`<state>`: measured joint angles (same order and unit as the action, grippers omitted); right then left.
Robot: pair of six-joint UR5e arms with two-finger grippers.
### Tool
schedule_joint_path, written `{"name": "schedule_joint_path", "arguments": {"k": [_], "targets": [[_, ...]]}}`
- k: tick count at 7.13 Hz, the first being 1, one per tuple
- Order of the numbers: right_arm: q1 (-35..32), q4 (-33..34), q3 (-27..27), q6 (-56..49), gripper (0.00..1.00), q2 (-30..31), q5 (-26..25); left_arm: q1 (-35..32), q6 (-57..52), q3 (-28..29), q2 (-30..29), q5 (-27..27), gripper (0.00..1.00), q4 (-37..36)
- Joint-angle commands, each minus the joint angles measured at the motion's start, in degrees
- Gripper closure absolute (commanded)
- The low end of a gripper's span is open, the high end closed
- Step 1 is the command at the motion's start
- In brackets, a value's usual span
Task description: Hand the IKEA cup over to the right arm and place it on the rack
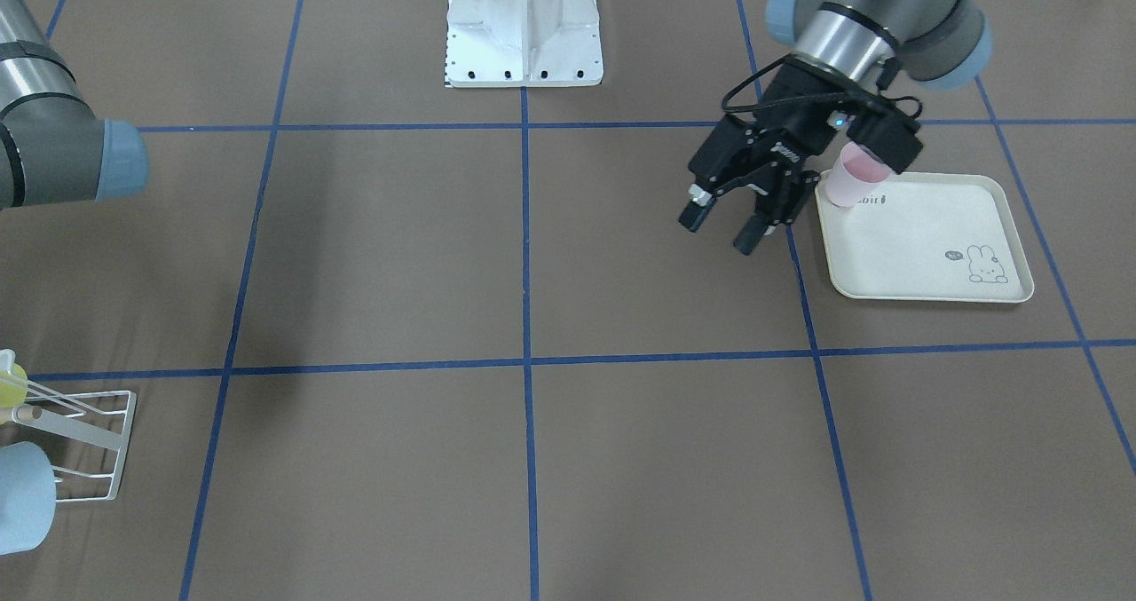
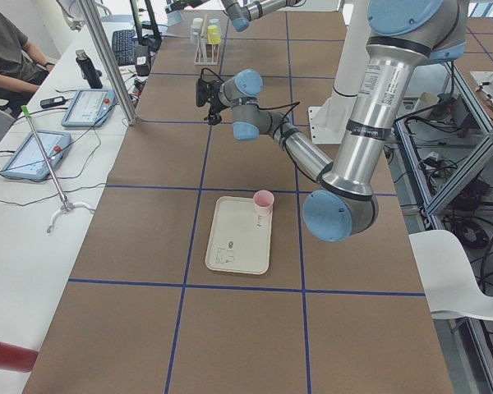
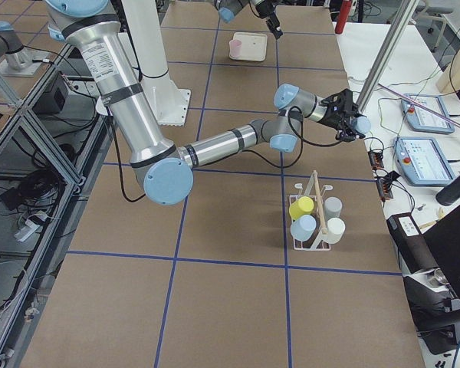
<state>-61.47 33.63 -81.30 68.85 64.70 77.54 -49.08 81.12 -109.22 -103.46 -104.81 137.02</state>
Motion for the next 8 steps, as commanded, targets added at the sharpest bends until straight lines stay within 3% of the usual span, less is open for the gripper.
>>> {"name": "schedule_joint_path", "arguments": {"k": [1,3,8], "targets": [[-0.66,-0.14,4.64,-10.87,1.0,-0.1,-1.34,-6.52,-13.2,-1.96,9.99,-8.27,0.0,-0.26],[-2.34,-0.23,4.75,-18.98,1.0,3.22,-0.81,-8.66,-19.5,-1.96,13.45,-11.29,0.0,-0.08],[0.65,-0.76,4.57,-18.58,1.0,6.49,-0.81,-8.66,-19.51,-1.7,13.81,-11.47,0.0,0.0]]}}
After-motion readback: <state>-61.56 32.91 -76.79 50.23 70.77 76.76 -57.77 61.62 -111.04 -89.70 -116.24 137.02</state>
